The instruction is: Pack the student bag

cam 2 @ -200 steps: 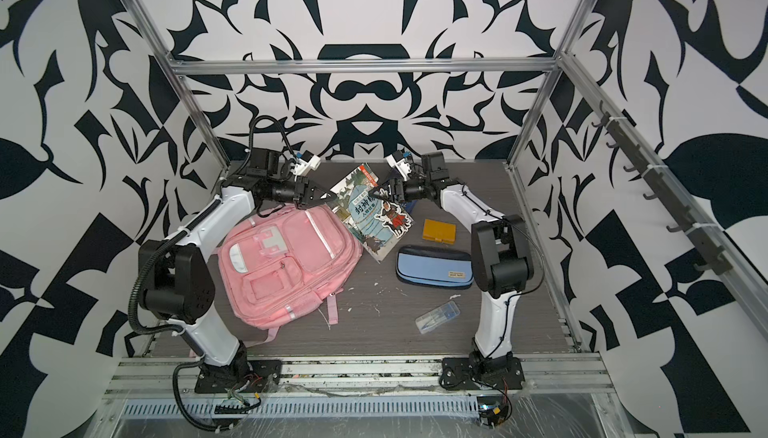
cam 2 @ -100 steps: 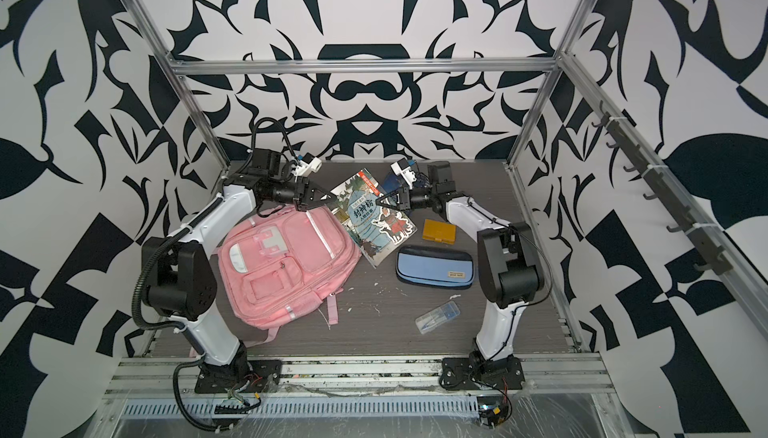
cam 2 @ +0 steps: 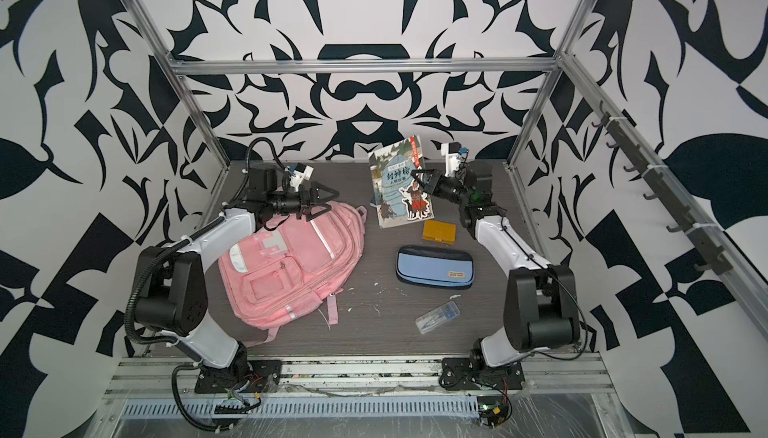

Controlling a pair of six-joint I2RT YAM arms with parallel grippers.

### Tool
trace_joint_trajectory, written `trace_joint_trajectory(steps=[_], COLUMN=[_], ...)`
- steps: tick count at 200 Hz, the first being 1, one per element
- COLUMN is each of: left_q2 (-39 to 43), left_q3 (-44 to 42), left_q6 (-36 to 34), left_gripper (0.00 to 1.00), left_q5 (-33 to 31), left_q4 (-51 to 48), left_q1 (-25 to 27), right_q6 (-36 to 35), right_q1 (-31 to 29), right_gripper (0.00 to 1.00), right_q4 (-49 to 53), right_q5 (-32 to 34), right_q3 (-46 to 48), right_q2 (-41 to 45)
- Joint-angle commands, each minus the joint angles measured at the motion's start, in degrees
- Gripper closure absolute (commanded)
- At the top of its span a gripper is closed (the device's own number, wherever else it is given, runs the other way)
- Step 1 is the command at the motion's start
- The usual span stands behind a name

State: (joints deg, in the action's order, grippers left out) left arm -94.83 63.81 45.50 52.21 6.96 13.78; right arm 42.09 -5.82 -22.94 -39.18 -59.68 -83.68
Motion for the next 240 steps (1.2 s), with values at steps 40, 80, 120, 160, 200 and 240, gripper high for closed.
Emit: trace_joint_trajectory(steps=[40, 80, 120, 160, 200, 240], left_q2=[-3.49, -14.57, -18.5, -19.5, -17.6, -16.14], left_q3=[-0.88, 7.08, 12.62, 13.78, 8.76, 6.65], left_q6=[23.95, 34.6, 35.49, 37.35, 38.37, 37.73], left_gripper=[0.01, 0.0, 0.0, 0.25, 0.66, 1.0], left_q5=[-17.6, -19.94, -21.33, -19.83, -19.69, -19.74], left_q4=[31.09, 44.65, 44.08, 46.51, 49.38, 49.27], left_q1=[13.05, 17.03, 17.64, 18.19, 19.82, 18.98], right_q6=[11.62, 16.6, 16.77, 15.93, 14.61, 13.76], right_q1=[-3.96, -6.94, -8.49, -8.94, -8.95, -8.8], right_gripper=[1.0, 1.0, 1.0, 1.0, 1.0, 0.91], right_q4=[-7.84, -12.36, -12.53, -11.42, -11.07, -11.11], right_q5=[27.78, 31.02, 32.27, 33.19, 32.76, 29.97], right_q3=[0.66, 0.79, 0.2, 2.29, 2.6, 3.24], right_q2=[7.18, 5.4, 5.1, 5.83, 5.66, 6.75])
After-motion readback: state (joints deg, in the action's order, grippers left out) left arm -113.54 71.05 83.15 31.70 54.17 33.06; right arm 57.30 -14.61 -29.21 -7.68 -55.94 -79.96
